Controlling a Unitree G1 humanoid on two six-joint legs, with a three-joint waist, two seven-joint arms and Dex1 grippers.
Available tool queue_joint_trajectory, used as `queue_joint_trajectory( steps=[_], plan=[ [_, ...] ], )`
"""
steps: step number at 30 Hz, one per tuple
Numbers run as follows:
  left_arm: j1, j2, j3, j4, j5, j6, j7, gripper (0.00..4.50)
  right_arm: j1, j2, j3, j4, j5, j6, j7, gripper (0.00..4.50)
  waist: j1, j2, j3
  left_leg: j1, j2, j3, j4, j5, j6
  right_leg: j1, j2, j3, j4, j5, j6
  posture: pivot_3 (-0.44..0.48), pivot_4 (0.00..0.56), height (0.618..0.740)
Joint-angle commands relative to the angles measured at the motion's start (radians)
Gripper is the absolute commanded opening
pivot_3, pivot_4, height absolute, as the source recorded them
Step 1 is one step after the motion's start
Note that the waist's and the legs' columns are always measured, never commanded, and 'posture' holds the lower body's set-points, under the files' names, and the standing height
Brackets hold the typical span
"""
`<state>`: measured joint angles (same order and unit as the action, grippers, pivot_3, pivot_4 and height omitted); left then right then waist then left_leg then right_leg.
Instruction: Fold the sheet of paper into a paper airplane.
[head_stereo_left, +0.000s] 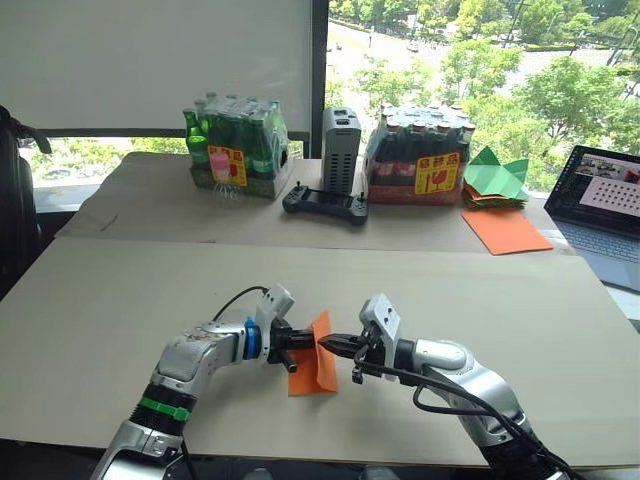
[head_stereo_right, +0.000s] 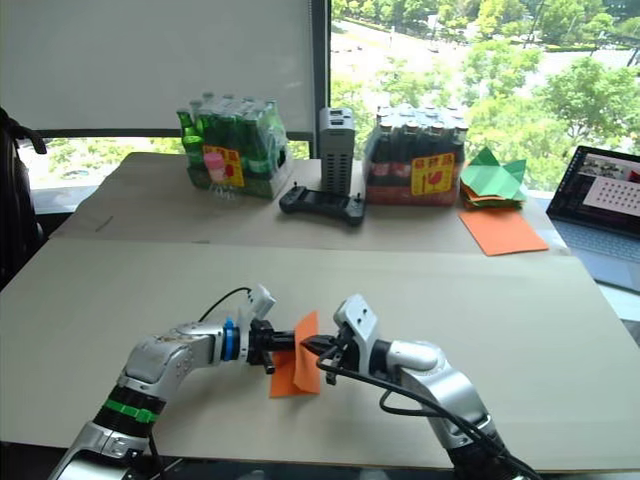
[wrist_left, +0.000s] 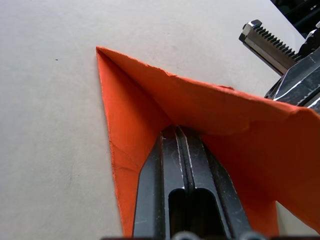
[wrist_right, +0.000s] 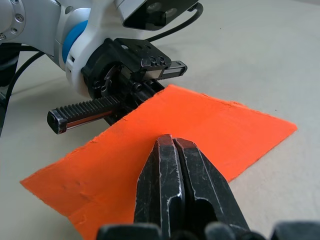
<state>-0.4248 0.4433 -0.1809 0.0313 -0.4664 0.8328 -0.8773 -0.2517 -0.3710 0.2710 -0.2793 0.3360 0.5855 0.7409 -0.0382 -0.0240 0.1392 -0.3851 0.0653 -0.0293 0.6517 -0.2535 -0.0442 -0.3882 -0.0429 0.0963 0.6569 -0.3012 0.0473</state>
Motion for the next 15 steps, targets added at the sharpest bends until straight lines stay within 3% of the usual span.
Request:
queue_joint_trajectory(
  steps=[1, 15],
  plan=[
    [0.041, 0.038, 0.002, 0.009, 0.026, 0.015, 0.010, 0.04, -0.014, 0.013, 0.014, -0.009, -0.009, -0.029, -0.002, 0.02, -0.005, 0.000, 0.000, 0.000, 0.000, 0.000, 0.000, 0.000, 0.000, 0.000, 0.000, 0.000, 0.000, 0.000, 0.000, 0.000, 0.150, 0.740],
    [0.155, 0.092, 0.085, -0.059, 0.012, 0.032, 0.049, 0.04, -0.069, 0.042, 0.067, 0.084, -0.064, -0.084, 0.034, 0.02, -0.009, 0.000, 0.000, 0.002, 0.001, 0.000, 0.000, 0.000, 0.000, 0.000, 0.000, 0.000, 0.001, 0.000, 0.000, 0.000, 0.150, 0.740]
  ],
)
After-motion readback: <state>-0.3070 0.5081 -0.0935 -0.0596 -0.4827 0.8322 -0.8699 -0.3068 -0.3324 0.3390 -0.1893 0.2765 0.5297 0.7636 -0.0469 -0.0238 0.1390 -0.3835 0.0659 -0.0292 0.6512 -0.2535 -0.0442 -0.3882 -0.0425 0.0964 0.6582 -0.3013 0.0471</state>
